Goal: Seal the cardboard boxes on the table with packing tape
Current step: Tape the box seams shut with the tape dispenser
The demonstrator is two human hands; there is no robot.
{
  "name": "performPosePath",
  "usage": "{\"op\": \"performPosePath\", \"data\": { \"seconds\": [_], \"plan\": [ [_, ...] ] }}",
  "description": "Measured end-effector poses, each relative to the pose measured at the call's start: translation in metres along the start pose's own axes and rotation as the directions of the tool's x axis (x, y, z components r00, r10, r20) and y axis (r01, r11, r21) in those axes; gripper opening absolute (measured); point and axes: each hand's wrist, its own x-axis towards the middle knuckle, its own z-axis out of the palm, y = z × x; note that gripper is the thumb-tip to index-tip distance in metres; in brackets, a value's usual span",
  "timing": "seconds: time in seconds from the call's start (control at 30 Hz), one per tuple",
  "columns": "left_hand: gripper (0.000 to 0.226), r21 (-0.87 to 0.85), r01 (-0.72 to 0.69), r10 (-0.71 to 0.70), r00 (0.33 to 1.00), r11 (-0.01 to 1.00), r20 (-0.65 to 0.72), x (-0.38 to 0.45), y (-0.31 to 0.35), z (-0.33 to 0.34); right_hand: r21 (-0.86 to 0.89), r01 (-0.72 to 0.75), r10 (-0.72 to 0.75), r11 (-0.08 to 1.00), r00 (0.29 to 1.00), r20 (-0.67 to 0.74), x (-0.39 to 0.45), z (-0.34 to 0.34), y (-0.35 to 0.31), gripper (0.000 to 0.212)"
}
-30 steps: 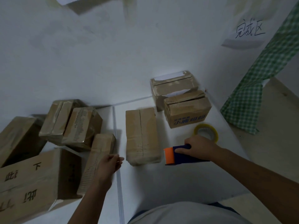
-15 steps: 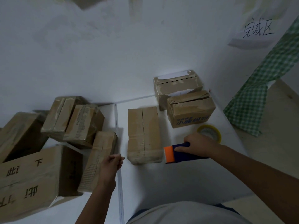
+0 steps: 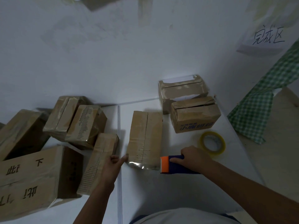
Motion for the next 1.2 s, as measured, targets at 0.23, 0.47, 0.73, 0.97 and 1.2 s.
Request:
{"op": "performPosePath", "data": {
  "seconds": [0.23,0.47,0.73,0.97,1.2],
  "plan": [
    [0.047,0.103,0.016,-0.019,0.999,0.995,0.031,0.007,0.005,0.001,0.072,-0.053,0.052,0.996,0.999,0.011,-0.010,0.013,-0.009,0.057],
    [0.037,0.241,-0.022,0.013,0.999,0.970,0.039,0.014,0.008,-0.003,0.122,-0.050,0.049,0.991,0.999,0.016,-0.008,0.018,-0.008,0.058],
    [0.021,0.358,-0.125,0.126,0.992,0.925,0.022,0.017,0.006,-0.024,0.153,-0.051,0.049,0.987,0.999,0.019,-0.012,0.022,-0.007,0.059],
    [0.038,0.728,-0.133,0.262,0.963,0.673,-0.067,0.026,0.037,-0.030,0.132,-0.064,0.061,0.989,0.998,0.022,-0.010,0.022,-0.007,0.058],
    [0.066,0.550,-0.824,0.540,0.527,0.135,0.656,0.015,0.043,0.044,0.158,-0.057,0.055,0.986,0.998,0.015,-0.011,0.023,-0.006,0.057]
  ]
}}
